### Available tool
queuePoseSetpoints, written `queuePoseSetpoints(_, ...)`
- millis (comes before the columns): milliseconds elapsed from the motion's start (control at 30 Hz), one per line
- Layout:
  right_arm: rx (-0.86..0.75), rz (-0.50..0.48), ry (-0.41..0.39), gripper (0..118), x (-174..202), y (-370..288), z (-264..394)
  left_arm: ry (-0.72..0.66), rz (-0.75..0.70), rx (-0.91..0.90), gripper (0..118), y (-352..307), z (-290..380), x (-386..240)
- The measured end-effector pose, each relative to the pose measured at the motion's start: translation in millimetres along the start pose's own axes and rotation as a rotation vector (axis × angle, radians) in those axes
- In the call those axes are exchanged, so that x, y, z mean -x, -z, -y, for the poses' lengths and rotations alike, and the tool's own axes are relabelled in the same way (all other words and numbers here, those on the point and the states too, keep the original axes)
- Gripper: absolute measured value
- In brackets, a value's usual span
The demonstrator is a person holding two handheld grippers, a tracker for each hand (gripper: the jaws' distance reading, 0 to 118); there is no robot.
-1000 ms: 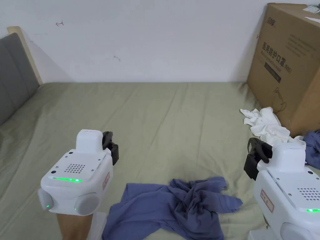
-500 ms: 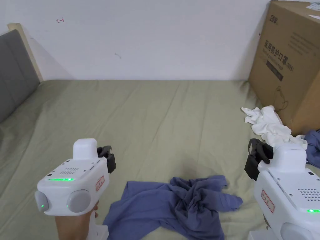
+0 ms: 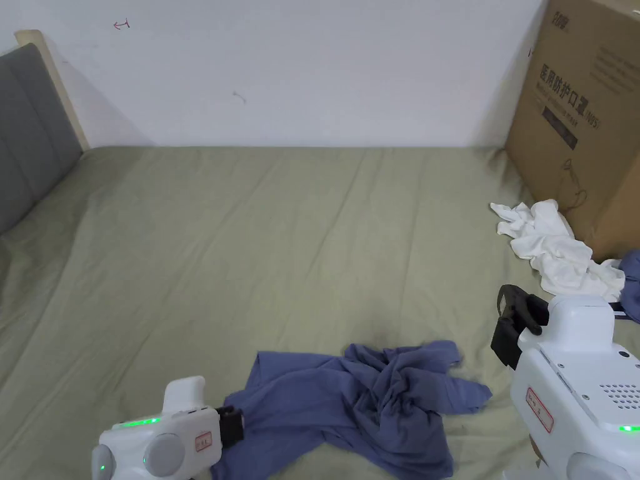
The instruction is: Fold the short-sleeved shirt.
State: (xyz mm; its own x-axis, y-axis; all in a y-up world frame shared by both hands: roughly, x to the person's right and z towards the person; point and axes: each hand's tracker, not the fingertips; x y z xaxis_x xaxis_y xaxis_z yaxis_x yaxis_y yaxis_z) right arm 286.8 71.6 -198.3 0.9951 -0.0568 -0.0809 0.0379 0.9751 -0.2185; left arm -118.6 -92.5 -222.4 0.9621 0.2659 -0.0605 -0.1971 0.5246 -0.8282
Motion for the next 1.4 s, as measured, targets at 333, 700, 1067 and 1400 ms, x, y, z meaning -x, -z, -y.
queuePoseSetpoints(333, 0.031, -0.001, 0.012, 3, 2.4, -1.8, 4.1, 0.008, -0.064, 0.057, 118, 19.3, 21.2, -7.9)
queuePoseSetpoints(700, 0.042, 0.014, 0.023, 3, -4.6, -3.8, 1.8, 0.097, -0.193, 0.102, 66, 45.2, 30.1, -25.0)
queuePoseSetpoints(1067, 0.077, 0.029, 0.042, 3, -20.0, 8.2, 12.6, 0.141, -0.082, -0.032, 9, 16.1, 23.4, -36.3)
queuePoseSetpoints(1400, 0.360, 0.076, 0.140, 21, -60.4, 93.3, 67.9, 0.099, 0.018, -0.155, 9, -15.9, -19.9, -38.7)
